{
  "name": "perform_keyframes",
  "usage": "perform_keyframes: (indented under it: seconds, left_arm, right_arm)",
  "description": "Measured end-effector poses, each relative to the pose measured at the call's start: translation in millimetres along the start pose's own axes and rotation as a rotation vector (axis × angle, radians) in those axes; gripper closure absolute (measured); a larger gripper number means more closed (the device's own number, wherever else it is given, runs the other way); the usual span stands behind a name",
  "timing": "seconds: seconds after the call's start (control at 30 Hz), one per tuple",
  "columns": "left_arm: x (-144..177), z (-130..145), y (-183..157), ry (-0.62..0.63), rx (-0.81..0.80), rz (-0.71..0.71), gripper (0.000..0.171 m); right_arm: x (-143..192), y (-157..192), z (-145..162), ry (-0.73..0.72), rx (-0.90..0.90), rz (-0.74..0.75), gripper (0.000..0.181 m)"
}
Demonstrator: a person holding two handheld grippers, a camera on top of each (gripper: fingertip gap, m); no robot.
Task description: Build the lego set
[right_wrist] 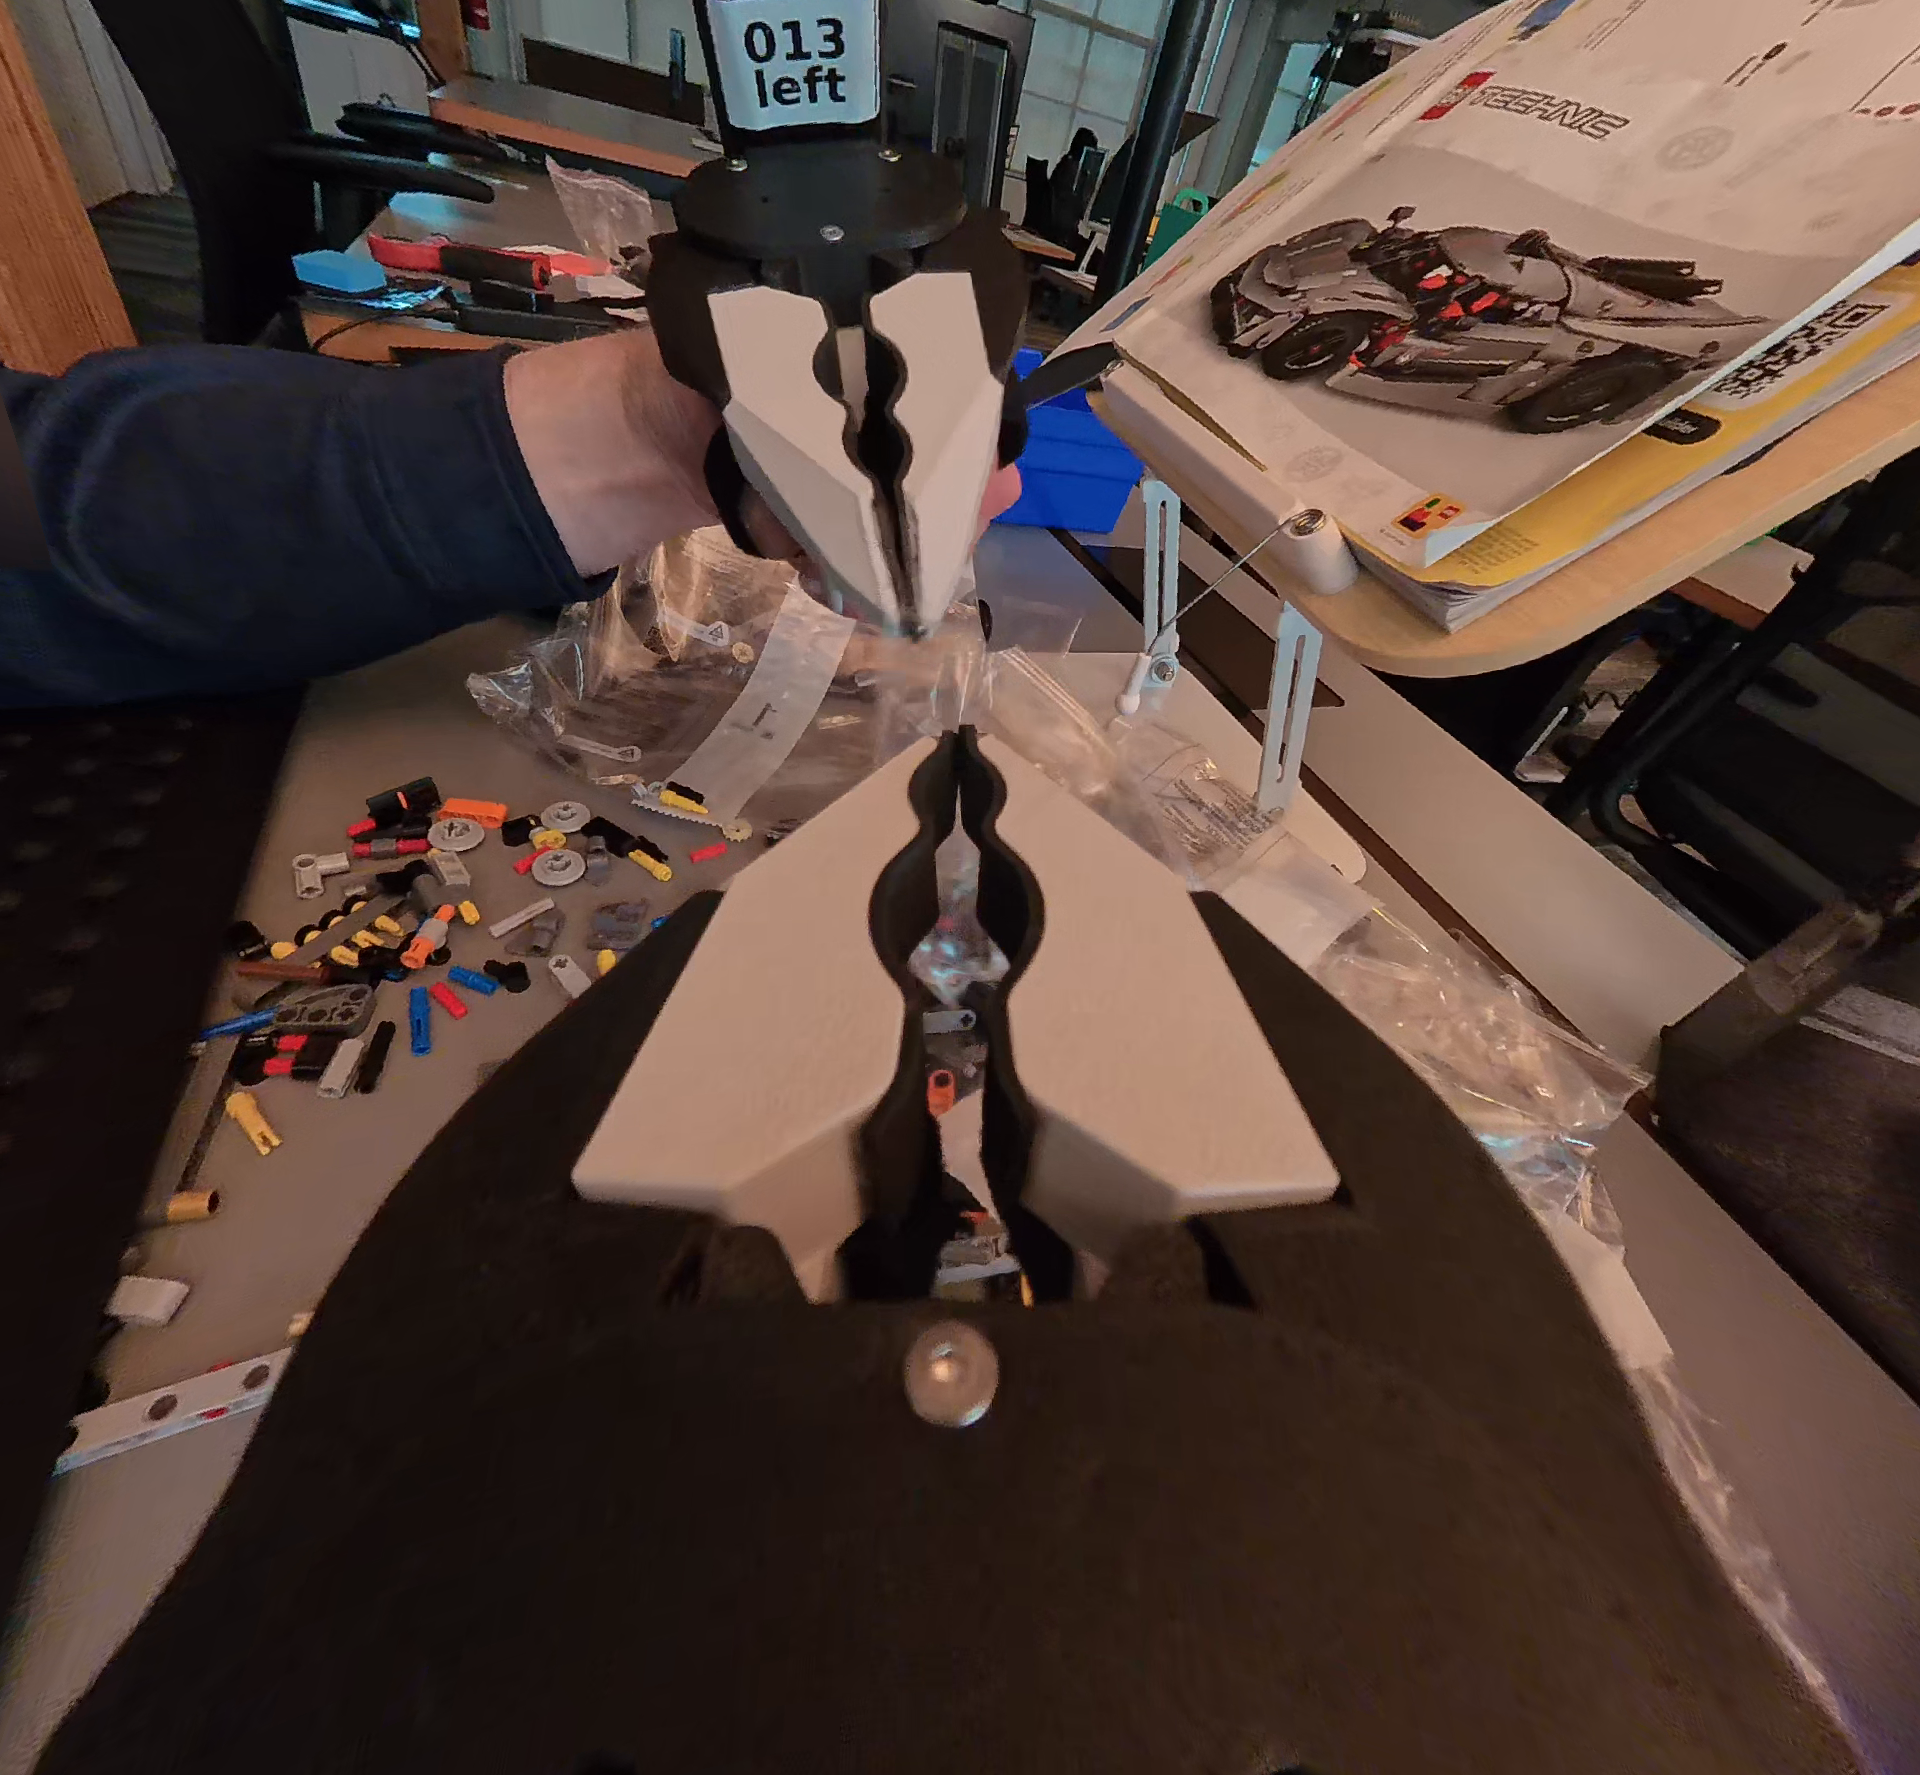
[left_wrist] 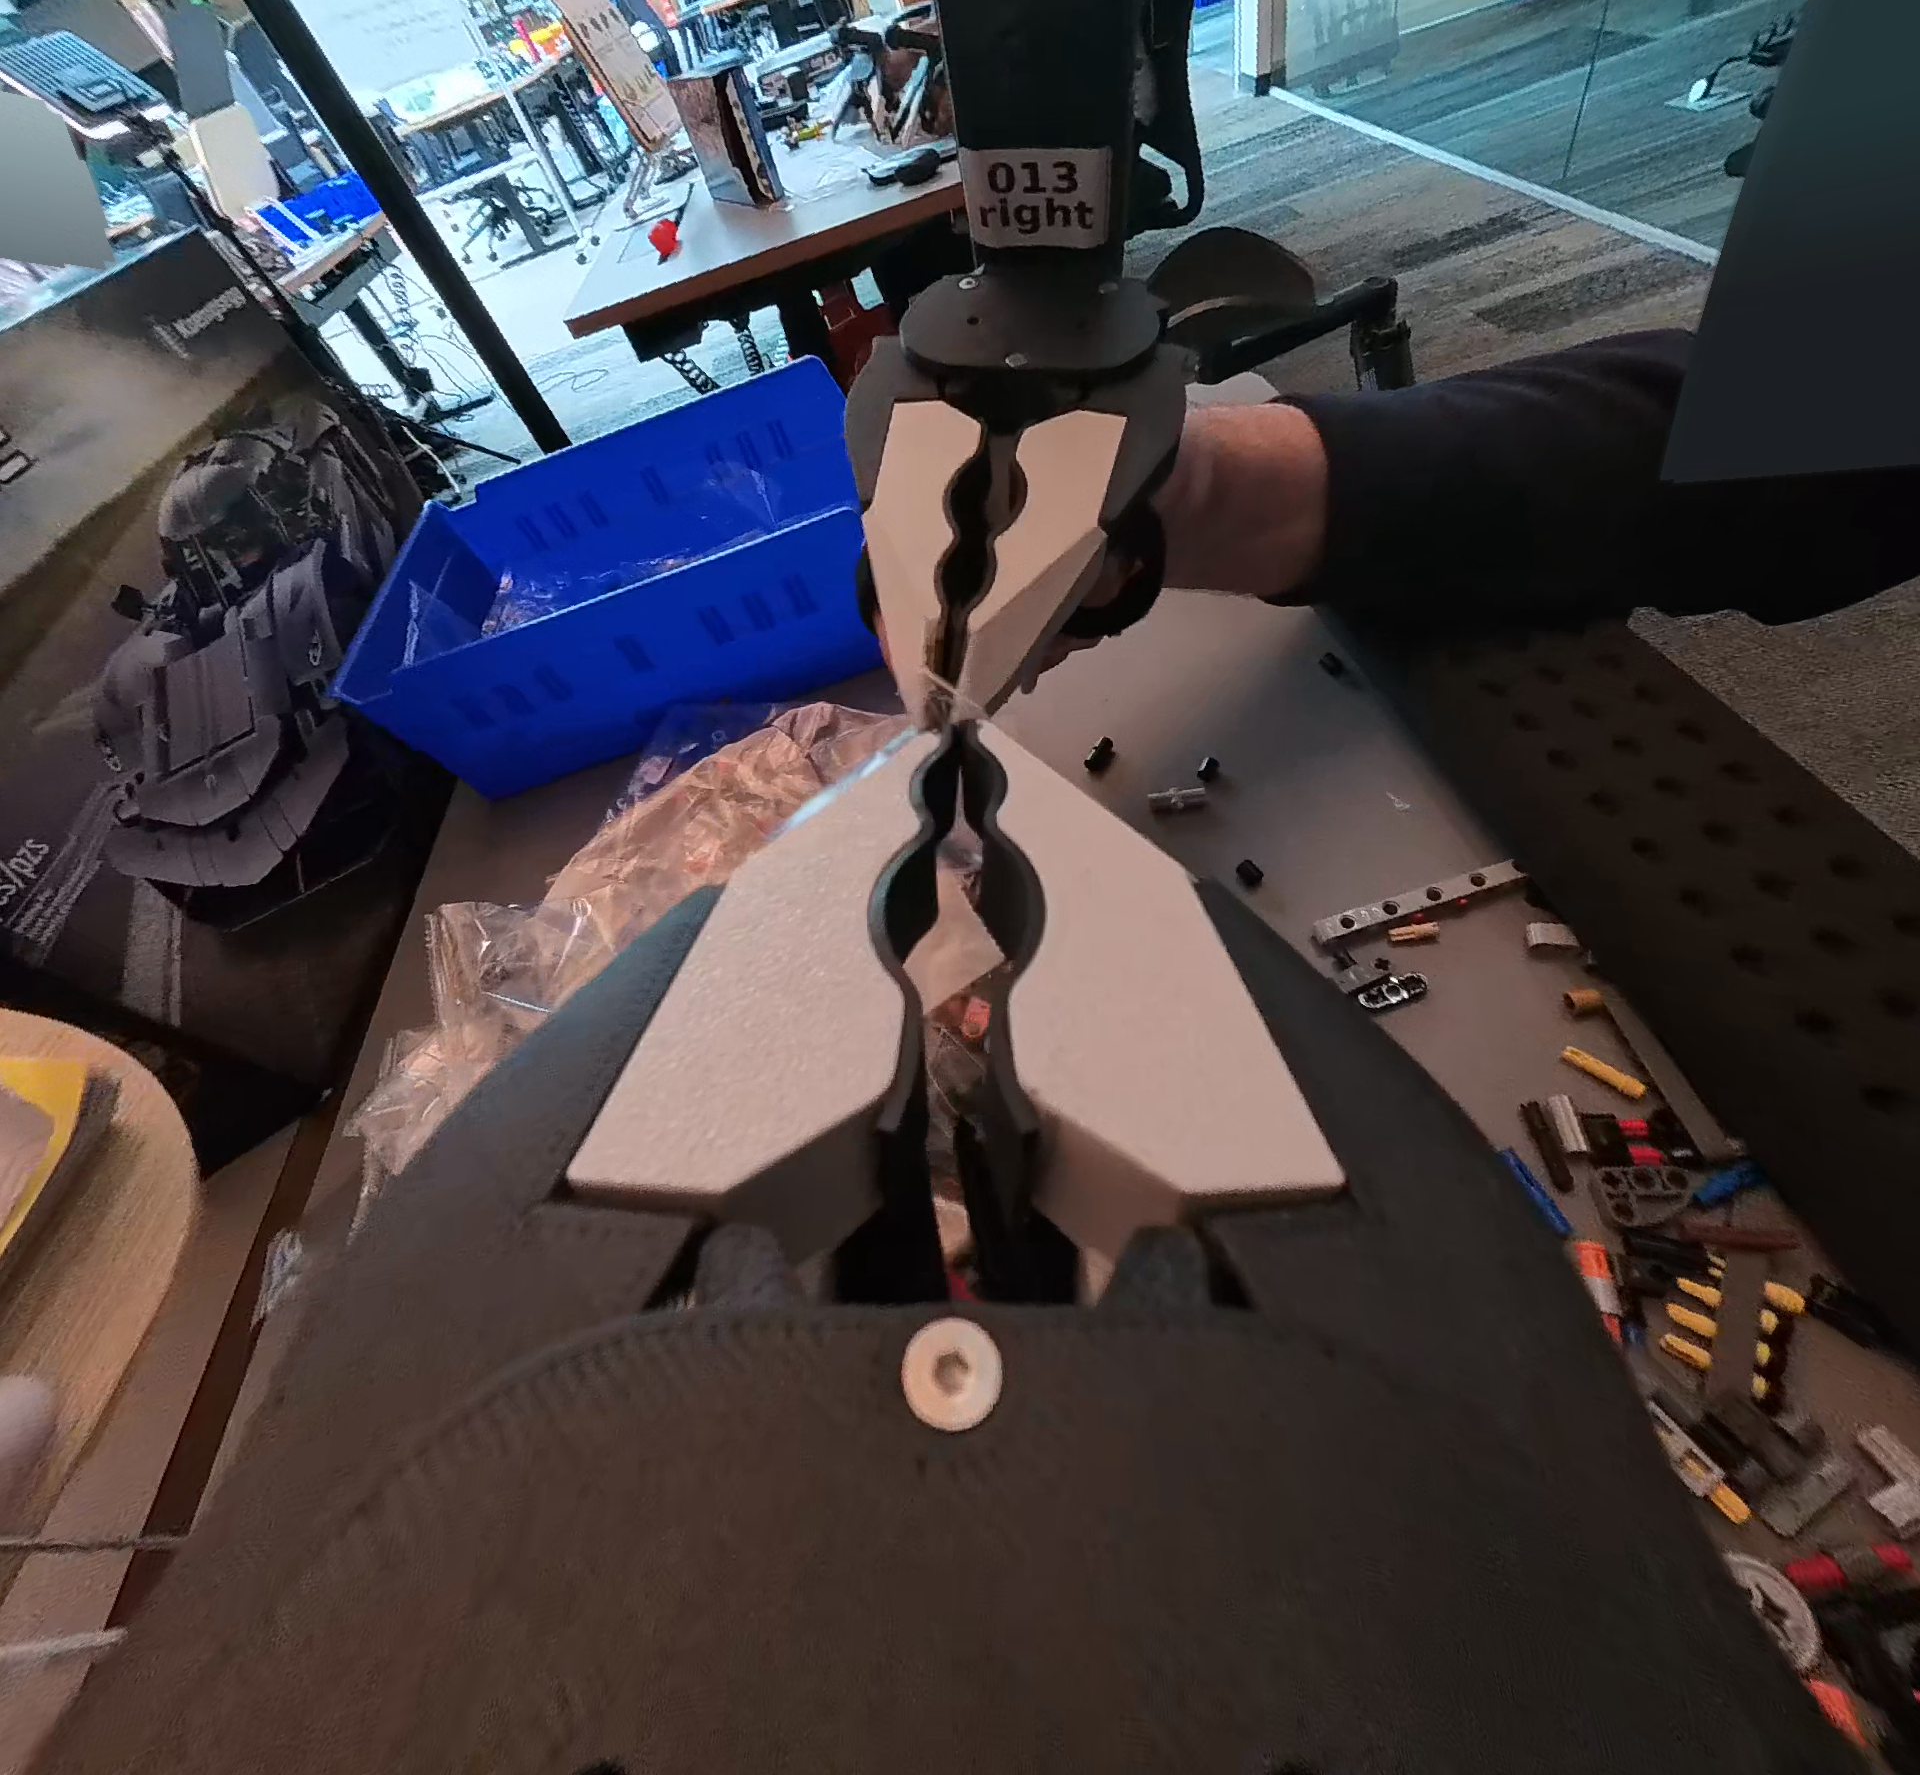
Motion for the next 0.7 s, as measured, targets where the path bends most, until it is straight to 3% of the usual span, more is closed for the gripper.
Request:
perform_keyframes:
  seconds: [0.63,0.7]
  left_arm:
    - [4.1,6.9,2.2,0.053,0.003,-0.020,0.171]
    - [2.8,6.8,5.3,0.054,0.012,-0.040,0.158]
  right_arm:
    - [5.0,-2.1,-0.3,-0.015,-0.001,0.007,0.181]
    - [4.3,-1.6,-0.1,-0.012,0.000,0.004,0.181]
Point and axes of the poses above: each gripper's, where its closed fingertips meet, x back along the fingers, z out of its underside, y = z × x across the jaws, the point moved 3 cm from there along x, back along the fingers, and after that the axes turned 15 degrees about y, right-handed, at the moved point
